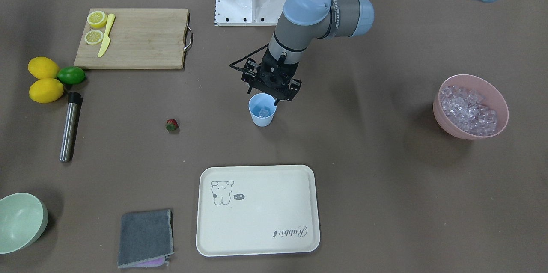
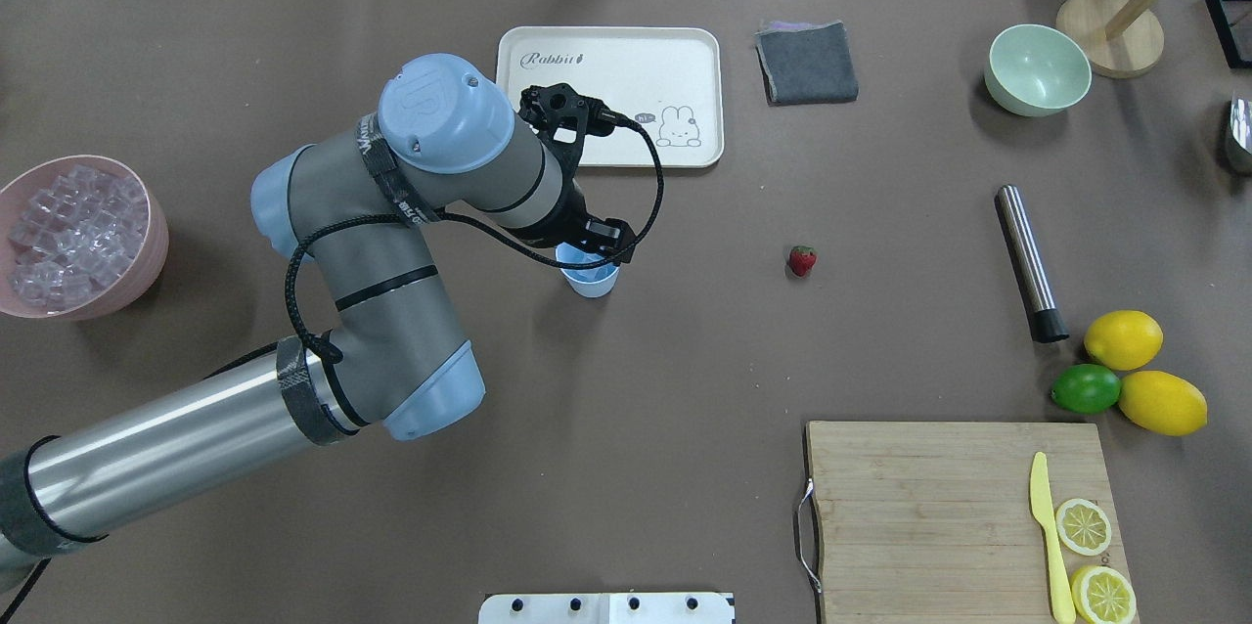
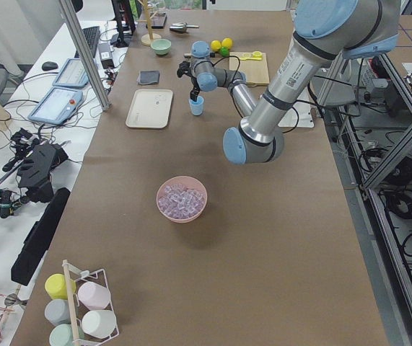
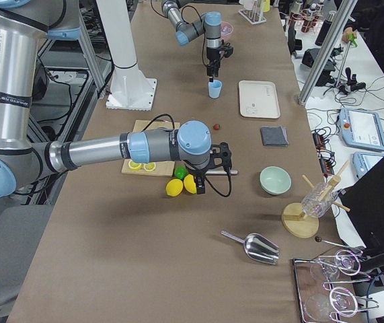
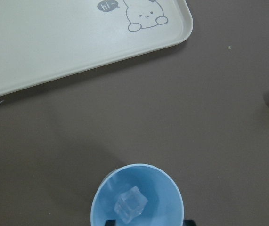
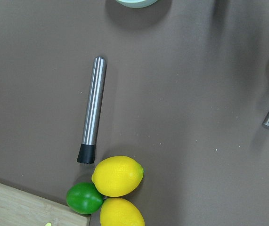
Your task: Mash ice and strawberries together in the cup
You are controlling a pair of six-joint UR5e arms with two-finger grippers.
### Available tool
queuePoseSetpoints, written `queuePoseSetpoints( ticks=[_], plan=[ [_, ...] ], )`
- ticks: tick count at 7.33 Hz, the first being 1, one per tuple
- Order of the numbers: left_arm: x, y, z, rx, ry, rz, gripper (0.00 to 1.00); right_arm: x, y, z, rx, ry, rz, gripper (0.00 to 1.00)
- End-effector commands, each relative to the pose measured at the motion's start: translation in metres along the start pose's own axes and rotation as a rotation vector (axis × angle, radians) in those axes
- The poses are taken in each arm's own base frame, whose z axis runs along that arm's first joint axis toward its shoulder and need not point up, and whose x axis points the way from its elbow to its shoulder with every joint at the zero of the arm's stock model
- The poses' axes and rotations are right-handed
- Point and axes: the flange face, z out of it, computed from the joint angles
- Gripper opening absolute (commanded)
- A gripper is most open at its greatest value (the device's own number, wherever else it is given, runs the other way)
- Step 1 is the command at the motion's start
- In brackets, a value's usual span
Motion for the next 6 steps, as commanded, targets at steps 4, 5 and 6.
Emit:
queuePoseSetpoints(
  ticks=[4, 5, 6],
  plan=[
    [-0.227, 0.040, -0.112, 0.032, -0.107, 0.043, 0.97, -0.001, 0.000, -0.001, 0.001, -0.002, 0.000, 1.00],
    [-0.287, 0.074, -0.131, -0.001, -0.150, 0.075, 0.97, -0.001, 0.000, 0.000, 0.000, -0.003, 0.000, 1.00],
    [-0.352, 0.095, -0.153, -0.009, -0.221, 0.076, 0.97, 0.000, 0.001, 0.000, 0.000, -0.003, 0.002, 1.00]
  ],
)
